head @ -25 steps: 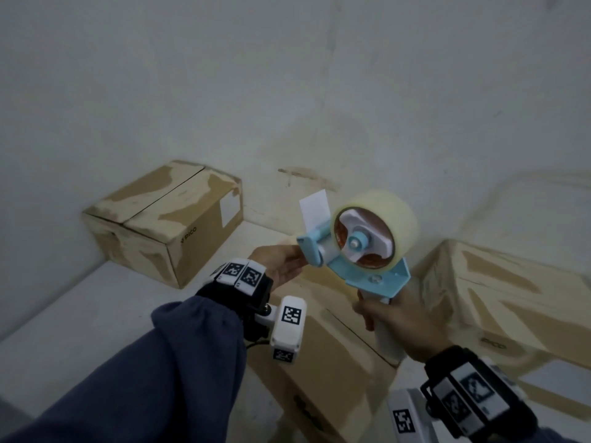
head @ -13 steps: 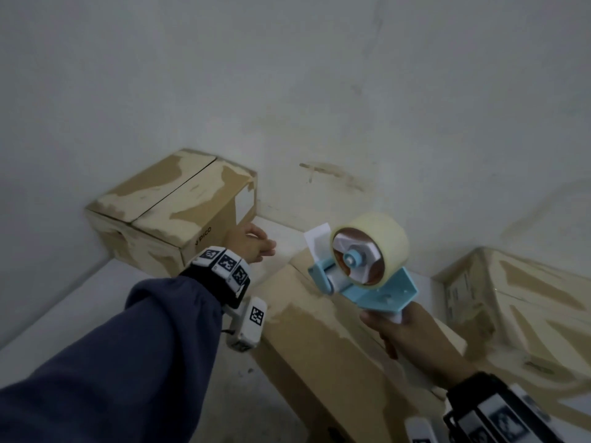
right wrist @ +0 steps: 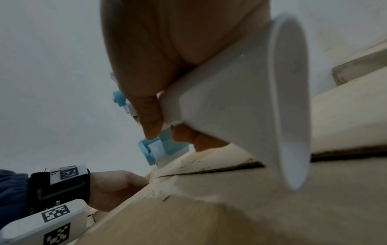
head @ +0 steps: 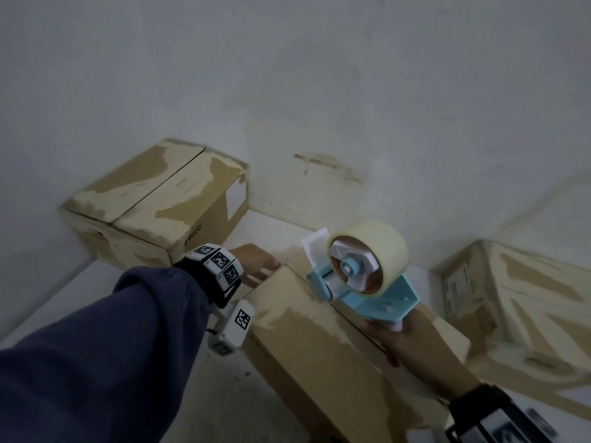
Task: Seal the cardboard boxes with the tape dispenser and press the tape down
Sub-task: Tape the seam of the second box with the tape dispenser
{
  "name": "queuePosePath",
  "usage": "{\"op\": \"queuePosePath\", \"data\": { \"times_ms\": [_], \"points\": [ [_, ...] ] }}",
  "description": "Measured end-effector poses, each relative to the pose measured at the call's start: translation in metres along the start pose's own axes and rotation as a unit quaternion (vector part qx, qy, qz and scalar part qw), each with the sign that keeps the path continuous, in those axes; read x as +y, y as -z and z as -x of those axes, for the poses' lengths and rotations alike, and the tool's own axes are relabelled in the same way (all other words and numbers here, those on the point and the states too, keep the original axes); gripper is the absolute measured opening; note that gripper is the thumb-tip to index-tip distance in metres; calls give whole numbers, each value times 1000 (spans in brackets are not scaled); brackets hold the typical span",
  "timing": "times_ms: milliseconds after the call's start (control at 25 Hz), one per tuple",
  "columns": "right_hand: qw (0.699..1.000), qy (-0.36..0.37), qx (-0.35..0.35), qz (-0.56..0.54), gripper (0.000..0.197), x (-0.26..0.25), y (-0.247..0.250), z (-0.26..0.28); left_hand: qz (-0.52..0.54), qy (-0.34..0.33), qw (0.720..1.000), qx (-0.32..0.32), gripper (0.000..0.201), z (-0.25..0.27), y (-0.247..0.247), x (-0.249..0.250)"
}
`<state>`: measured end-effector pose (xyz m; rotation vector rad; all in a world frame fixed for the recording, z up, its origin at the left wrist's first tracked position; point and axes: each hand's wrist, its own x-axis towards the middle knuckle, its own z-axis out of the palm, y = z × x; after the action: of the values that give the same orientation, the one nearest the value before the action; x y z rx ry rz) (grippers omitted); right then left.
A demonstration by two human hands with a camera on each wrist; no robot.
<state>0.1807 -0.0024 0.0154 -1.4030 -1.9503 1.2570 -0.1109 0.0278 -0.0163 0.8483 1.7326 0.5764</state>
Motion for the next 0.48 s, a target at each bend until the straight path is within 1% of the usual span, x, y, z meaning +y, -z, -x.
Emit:
{"op": "queuePosePath", "data": {
  "times_ms": [80, 120, 160, 200, 240, 320, 400, 440, 480],
  "points": [
    [1000, -6, 4, -4, 15, 2, 1, -1, -52, 48, 996, -58, 51, 3, -1, -2],
    [1000, -6, 6, -3, 14, 2, 0, -1, -81, 62, 992, -76, 63, 3, -1, -4],
    [1000, -5, 7, -4, 13, 3, -1, -1, -100, 63, 989, -85, 72, 6, -1, -6],
    [1000, -1, 10, -4, 12, 4, -1, -1, -106, 42, 990, -85, 75, 6, -1, -6],
    [1000, 5, 13, 0, 13, 5, -2, -3, -115, -2, 990, -76, 72, 9, -3, -5],
    [1000, 12, 6, 14, 17, 6, -2, -5, -138, -114, 982, -54, 64, 15, -13, -4],
    [999, 13, -10, 32, 21, 6, -1, -5, -137, -198, 968, -77, 60, 20, -26, -5],
    [999, 22, -11, 38, 20, 5, -2, -5, -135, -217, 963, -82, 61, 17, -32, -9],
    [999, 32, -11, 40, 18, 6, -2, -5, -151, -218, 961, -74, 66, 15, -36, -13]
  ]
}}
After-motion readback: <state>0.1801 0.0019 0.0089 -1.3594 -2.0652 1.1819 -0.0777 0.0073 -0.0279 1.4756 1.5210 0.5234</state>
